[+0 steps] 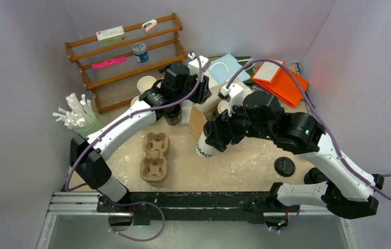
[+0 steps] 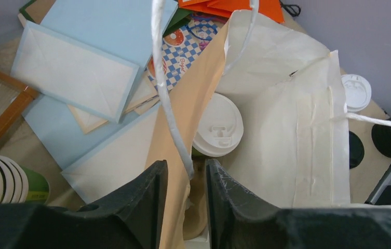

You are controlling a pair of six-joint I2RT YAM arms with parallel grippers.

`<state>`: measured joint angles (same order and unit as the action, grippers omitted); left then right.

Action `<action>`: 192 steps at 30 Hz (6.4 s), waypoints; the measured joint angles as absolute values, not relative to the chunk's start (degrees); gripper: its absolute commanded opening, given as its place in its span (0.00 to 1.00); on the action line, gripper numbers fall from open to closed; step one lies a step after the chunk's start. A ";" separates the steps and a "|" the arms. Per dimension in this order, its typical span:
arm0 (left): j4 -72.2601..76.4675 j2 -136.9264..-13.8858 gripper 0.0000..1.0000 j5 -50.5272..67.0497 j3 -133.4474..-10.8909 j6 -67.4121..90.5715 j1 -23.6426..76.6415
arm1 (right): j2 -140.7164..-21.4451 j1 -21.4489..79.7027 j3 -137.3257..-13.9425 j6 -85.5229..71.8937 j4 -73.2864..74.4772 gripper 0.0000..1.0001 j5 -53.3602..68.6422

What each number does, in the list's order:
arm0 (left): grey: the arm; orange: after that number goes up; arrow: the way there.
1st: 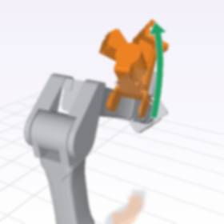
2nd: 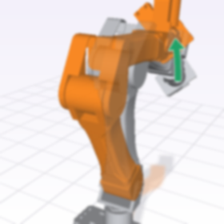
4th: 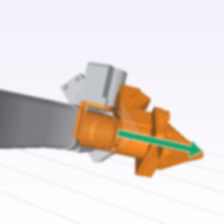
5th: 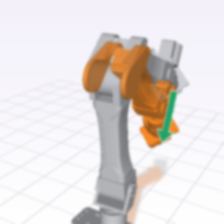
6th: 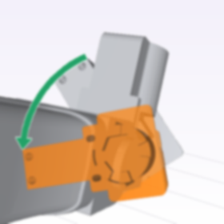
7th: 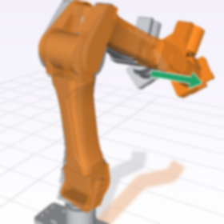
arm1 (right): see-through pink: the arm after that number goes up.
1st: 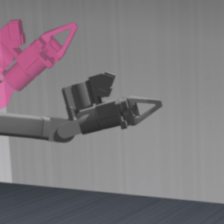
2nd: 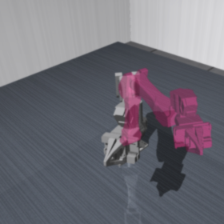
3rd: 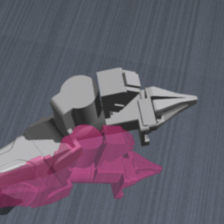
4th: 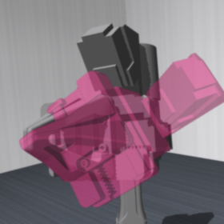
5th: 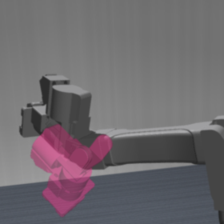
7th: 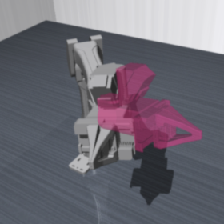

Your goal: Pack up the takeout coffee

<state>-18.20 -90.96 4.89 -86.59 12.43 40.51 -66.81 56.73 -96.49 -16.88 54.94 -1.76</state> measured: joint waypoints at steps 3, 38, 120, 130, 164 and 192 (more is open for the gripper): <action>-17.43 -90.94 0.56 4.91 -86.70 12.62 40.51 | -65.32 57.21 -89.34 -16.91 52.14 0.76 -1.43; -22.70 -48.16 0.71 24.12 -37.58 47.81 40.51 | -67.64 76.25 -45.58 -17.26 14.44 0.84 -29.06; -23.70 -75.18 0.77 30.39 -49.71 33.10 39.48 | -70.98 78.11 -21.69 1.43 -39.75 0.97 -38.02; -23.77 -79.88 0.73 31.79 -50.46 31.79 39.48 | -71.44 78.11 -21.65 2.68 -42.70 0.97 -37.98; -22.02 -82.70 0.69 33.21 -53.32 33.39 39.38 | -56.62 78.17 -50.00 -20.58 13.34 0.96 -34.54; -25.80 -64.31 0.56 29.39 -50.59 37.95 28.47 | -81.89 75.42 -71.44 -37.67 40.77 0.92 -34.17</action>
